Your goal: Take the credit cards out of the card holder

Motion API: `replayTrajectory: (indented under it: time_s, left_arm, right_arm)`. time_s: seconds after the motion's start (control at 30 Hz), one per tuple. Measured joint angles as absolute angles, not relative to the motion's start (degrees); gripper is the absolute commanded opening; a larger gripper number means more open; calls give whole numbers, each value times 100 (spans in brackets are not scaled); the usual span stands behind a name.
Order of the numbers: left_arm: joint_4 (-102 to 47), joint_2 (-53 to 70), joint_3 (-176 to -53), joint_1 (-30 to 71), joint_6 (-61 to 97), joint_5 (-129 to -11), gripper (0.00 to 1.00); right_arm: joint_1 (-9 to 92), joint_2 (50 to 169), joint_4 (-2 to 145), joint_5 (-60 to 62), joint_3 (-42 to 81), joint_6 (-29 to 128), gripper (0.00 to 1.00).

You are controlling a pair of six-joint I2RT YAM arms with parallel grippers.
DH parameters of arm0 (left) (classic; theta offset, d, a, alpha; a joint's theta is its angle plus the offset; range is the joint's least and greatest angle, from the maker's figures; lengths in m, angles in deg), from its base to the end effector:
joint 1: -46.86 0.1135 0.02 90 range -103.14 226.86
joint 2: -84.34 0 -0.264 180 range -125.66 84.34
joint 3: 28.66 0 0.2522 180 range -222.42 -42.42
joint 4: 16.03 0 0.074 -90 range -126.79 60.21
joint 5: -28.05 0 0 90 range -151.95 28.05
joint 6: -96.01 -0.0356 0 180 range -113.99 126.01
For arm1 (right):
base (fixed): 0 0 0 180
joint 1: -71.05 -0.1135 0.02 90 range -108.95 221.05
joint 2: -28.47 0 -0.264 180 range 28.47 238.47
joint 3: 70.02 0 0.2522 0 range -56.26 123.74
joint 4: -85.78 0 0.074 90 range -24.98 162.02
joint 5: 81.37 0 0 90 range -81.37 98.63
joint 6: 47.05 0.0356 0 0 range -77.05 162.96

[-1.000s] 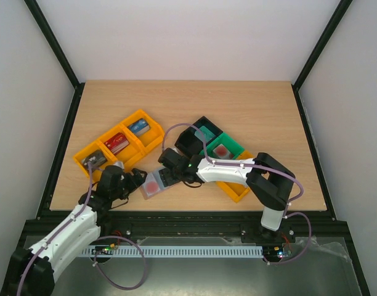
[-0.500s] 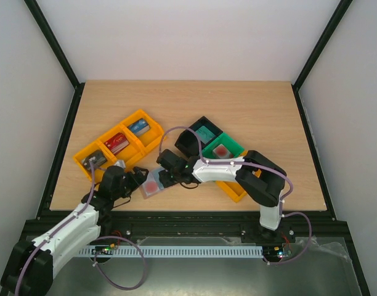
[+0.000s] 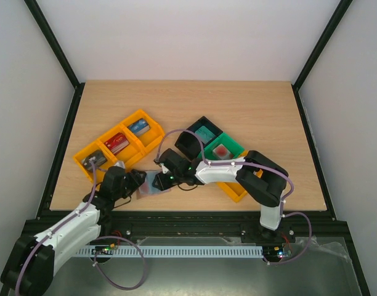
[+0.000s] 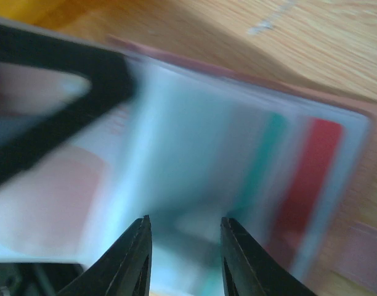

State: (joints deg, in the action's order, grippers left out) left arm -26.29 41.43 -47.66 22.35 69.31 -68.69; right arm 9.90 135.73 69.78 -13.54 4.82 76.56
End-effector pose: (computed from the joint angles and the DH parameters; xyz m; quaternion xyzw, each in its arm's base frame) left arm 0.1326 -0.0651 0.1296 -0.2670 0.8412 -0.3615 0.3007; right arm 0.1727 0.3413 0.1504 -0.2847 0.8748 0.3780 0.1036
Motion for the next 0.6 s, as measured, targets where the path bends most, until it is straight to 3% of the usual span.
replayTrajectory:
  time_s: [0.3,0.6]
  left_arm:
    - [-2629,4156,-4726,2196,6936,-6968,6]
    - [-2602,4418,-4726,2176,6665,-7012,2]
  right_arm:
    - [953,13571,7703,-2069,482,7708,30]
    - [1141,12906,7625,-2104,227,7599,39]
